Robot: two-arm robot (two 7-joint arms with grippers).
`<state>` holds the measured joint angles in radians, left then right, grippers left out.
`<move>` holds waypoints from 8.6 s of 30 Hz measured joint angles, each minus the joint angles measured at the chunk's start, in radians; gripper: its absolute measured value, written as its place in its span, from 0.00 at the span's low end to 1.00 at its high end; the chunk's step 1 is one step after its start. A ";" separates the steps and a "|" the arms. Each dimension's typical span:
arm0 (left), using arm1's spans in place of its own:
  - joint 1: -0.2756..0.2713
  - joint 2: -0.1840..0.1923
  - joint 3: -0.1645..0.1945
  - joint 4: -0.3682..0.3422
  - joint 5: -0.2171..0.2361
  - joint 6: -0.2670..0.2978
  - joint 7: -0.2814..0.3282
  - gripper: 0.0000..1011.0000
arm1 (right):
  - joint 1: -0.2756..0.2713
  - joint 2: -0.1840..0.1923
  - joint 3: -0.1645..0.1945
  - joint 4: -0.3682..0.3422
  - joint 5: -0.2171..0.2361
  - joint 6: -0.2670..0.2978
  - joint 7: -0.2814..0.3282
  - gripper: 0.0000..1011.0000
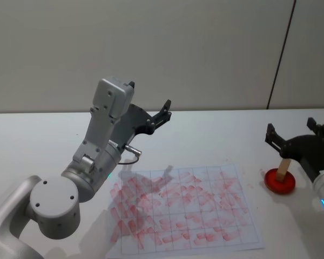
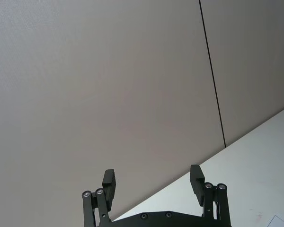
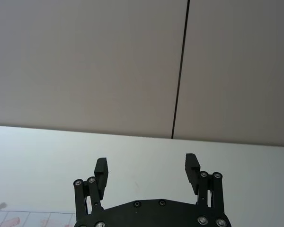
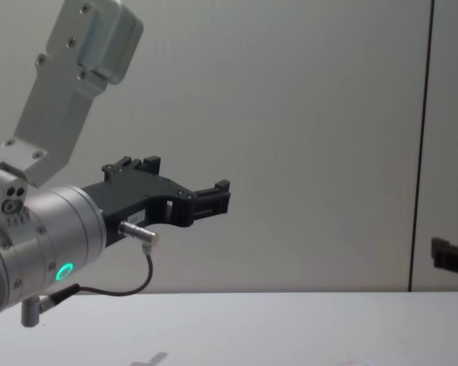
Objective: Use the one hand to pick up the stamp and affix it onto the A4 paper.
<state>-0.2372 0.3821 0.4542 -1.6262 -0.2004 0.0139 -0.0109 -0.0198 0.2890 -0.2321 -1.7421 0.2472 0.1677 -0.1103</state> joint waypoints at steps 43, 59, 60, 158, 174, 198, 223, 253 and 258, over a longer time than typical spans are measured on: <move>0.000 0.000 0.000 0.000 0.000 0.000 0.000 0.99 | 0.040 -0.135 -0.026 0.083 -0.009 0.239 -0.176 0.99; 0.000 0.000 0.000 0.000 0.000 0.000 0.000 0.99 | 0.049 -0.163 -0.018 0.121 -0.007 0.273 -0.211 0.99; 0.000 0.000 0.000 0.000 0.000 0.000 0.000 0.99 | 0.050 -0.164 -0.017 0.125 -0.006 0.275 -0.213 0.99; 0.000 0.000 0.000 0.000 0.000 0.000 0.000 0.99 | 0.198 -0.256 -0.044 0.175 -0.111 0.519 0.212 0.21; 0.000 0.000 0.000 0.000 0.000 0.000 0.000 0.99 | 0.236 -0.275 -0.065 0.227 -0.172 0.662 0.260 0.21; 0.000 0.000 0.000 0.000 0.000 0.000 0.000 0.99 | 0.282 -0.289 -0.092 0.267 -0.266 0.714 0.346 0.21; 0.000 0.000 0.000 0.000 0.000 0.000 0.000 0.99 | 0.297 -0.275 -0.059 0.145 -0.303 0.692 0.318 0.21; 0.000 0.000 0.000 0.000 0.000 0.000 0.000 0.99 | 0.149 -0.171 0.059 0.028 -0.248 0.728 0.233 0.21; 0.000 0.000 0.000 0.000 0.000 0.000 0.000 0.99 | 0.129 -0.158 0.076 0.018 -0.242 0.720 0.221 0.21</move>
<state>-0.2372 0.3821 0.4542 -1.6262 -0.2004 0.0139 -0.0109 0.1096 0.1305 -0.1563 -1.7239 0.0047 0.8880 0.1107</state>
